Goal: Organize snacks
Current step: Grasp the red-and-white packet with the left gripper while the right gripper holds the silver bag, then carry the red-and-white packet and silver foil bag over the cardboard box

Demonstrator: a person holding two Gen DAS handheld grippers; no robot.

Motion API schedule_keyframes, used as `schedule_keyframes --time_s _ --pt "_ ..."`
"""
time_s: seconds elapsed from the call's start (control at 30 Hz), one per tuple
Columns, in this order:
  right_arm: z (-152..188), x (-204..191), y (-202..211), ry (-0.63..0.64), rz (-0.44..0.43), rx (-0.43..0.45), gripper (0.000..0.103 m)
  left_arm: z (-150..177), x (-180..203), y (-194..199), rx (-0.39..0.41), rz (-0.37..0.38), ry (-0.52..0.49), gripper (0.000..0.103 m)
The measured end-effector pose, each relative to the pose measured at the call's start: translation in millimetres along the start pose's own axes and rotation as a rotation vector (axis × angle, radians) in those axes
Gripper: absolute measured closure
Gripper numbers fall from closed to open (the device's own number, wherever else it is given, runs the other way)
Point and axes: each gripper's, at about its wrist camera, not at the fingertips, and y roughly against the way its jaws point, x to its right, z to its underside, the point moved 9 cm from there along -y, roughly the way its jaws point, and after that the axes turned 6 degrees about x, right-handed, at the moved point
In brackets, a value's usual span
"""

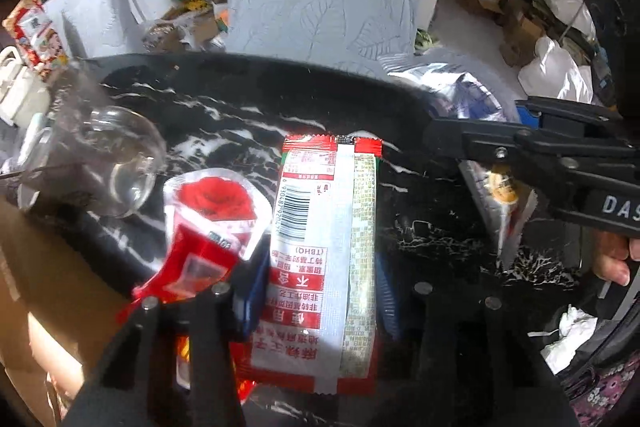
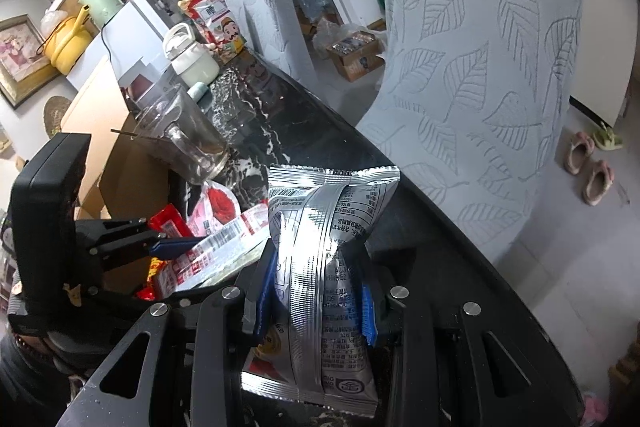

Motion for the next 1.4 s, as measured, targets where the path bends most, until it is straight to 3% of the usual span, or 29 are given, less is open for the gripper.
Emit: schedule_keyframes --time_s 0.33,0.77,1.4 --pt "-12.0 -43.1 8.0 0.076 -0.069 0.042 0.069 16.6 -12.0 54.3 0.094 -0.075 0.123 0.056" --pt "-0.1 -111.8 26.5 0.184 -0.158 0.060 0.069 61.0 -27.3 137.0 0.218 -0.194 0.279 0.056" --pt "54.7 -220.2 46.1 0.370 -0.348 0.003 0.069 151.8 -44.8 226.8 0.322 -0.376 0.520 0.056"
